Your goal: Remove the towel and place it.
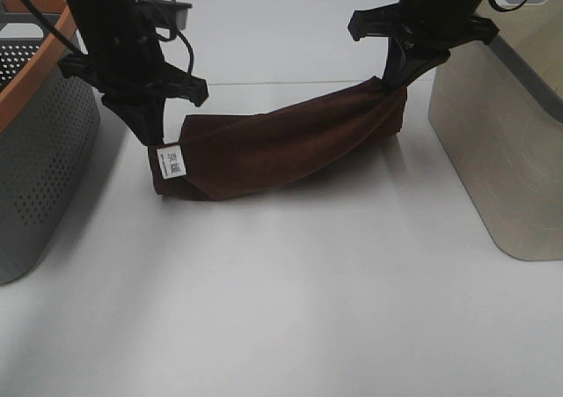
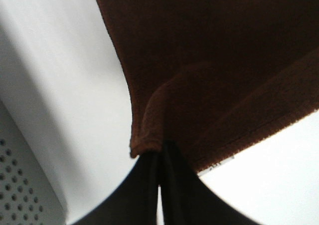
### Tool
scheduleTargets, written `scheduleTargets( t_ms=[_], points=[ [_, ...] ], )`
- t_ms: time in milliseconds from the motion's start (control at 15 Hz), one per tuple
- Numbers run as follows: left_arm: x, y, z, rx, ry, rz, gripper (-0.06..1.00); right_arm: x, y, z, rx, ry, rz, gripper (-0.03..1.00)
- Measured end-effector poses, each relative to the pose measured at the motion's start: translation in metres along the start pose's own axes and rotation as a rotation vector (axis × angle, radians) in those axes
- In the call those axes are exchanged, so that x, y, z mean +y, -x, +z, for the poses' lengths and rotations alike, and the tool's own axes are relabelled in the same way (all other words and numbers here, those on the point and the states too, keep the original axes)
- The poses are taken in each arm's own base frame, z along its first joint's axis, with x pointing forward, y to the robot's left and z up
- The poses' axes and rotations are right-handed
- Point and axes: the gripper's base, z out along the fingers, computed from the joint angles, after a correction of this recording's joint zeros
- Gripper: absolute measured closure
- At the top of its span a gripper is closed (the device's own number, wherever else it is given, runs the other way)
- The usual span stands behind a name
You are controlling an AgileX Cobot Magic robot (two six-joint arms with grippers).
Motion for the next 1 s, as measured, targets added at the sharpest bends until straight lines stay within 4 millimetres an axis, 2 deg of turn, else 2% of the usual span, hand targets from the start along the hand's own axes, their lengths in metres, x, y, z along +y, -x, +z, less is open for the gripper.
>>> scheduleTargets(
  t_ms=[133, 400, 467, 667, 800, 867, 933, 1000],
  points=[
    [-0.014, -0.007, 0.009, 0.038, 0.004, 0.030, 0.94, 0.001, -0.007, 0.000, 0.072, 0.006, 0.018, 0.97],
    [-0.016, -0.023, 0.029, 0.127, 0.013, 0.023, 0.94, -0.001, -0.024, 0.018, 0.179, 0.020, 0.045, 0.97],
    [-0.016, -0.029, 0.034, 0.155, 0.013, 0.021, 0.94, -0.001, -0.030, 0.025, 0.208, 0.031, 0.055, 0.95],
    [-0.018, -0.031, 0.035, 0.162, -0.014, 0.008, 0.94, 0.001, -0.038, 0.035, 0.244, 0.063, 0.068, 0.89],
    [-0.021, -0.031, 0.034, 0.163, -0.049, -0.009, 0.93, 0.002, -0.041, 0.037, 0.262, 0.083, 0.079, 0.81],
    [-0.023, -0.031, 0.034, 0.163, -0.062, -0.015, 0.91, 0.003, -0.042, 0.037, 0.269, 0.089, 0.081, 0.77],
    [-0.024, -0.031, 0.034, 0.164, -0.075, -0.021, 0.78, 0.003, -0.043, 0.037, 0.282, 0.093, 0.081, 0.63],
    [-0.025, -0.031, 0.034, 0.164, -0.084, -0.025, 0.66, 0.004, -0.044, 0.036, 0.298, 0.095, 0.081, 0.54]
  ],
)
